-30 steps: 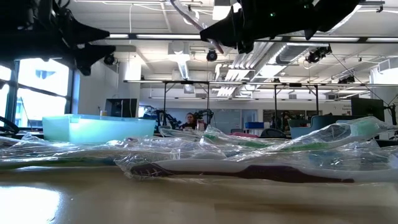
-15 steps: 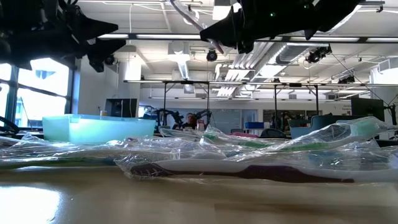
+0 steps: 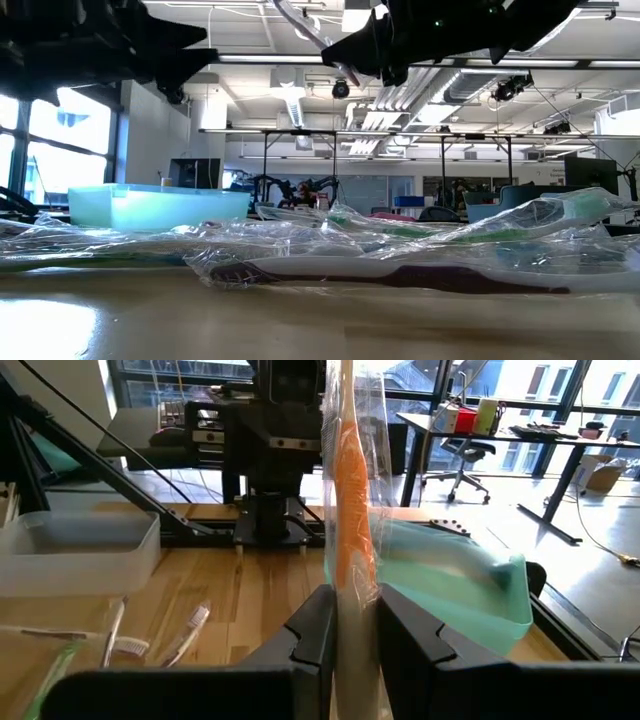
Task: Pick & Place Toothbrushes
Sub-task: Put the orange toothbrush to the transparent bin
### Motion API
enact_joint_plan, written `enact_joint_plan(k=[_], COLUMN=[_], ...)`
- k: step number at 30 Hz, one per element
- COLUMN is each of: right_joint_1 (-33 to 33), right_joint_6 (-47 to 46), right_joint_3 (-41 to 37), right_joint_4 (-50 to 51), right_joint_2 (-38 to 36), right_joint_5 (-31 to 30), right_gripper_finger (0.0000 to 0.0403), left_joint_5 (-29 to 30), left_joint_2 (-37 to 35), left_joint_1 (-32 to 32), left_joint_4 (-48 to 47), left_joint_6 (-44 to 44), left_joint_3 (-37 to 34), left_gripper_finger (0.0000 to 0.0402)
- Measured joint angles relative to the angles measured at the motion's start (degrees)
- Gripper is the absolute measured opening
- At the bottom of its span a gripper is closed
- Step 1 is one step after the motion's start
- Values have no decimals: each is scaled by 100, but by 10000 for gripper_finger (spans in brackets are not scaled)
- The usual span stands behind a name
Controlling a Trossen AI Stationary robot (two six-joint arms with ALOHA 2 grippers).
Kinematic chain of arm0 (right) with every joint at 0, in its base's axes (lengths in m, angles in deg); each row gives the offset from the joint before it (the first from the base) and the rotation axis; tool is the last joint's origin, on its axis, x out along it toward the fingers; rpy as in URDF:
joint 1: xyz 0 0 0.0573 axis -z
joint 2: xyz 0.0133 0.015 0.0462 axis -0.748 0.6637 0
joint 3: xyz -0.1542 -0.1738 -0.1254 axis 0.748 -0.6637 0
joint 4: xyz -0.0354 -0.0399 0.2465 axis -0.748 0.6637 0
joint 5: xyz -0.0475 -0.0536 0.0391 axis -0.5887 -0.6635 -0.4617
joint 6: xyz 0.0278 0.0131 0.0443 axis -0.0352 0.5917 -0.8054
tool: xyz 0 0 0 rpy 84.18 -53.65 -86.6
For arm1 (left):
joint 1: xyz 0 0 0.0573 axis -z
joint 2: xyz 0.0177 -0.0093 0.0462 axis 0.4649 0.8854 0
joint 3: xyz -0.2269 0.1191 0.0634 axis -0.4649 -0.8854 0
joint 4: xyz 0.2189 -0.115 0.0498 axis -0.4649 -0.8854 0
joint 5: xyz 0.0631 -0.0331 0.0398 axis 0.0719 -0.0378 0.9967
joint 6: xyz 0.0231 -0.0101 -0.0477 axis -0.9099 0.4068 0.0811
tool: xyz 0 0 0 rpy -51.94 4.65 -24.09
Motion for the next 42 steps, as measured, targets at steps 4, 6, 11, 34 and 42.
enact_joint_plan(k=[4, 6, 11, 34, 42], right_joint_1=[-74, -122, -244, -294, -294], right_joint_6=[0, -1, 0, -153, -140], right_joint_3=[0, 0, 0, -2, 0], right_joint_4=[3, 11, 60, -384, -970], right_joint_2=[0, 0, 0, 741, 793], right_joint_5=[3, 3, -15, -297, -171], right_gripper_finger=[50, 50, 50, 50, 50], left_joint_5=[9, 14, 14, -534, -531], left_joint_2=[378, 580, 1078, 2112, 2112], left_joint_1=[116, 150, 146, 144, 144], left_joint_4=[-176, -200, -227, -224, -274], left_joint_6=[0, 2, 1, 26, 26], left_joint_3=[423, 643, 1149, 1931, 1931], left_gripper_finger=[218, 218, 218, 218, 218])
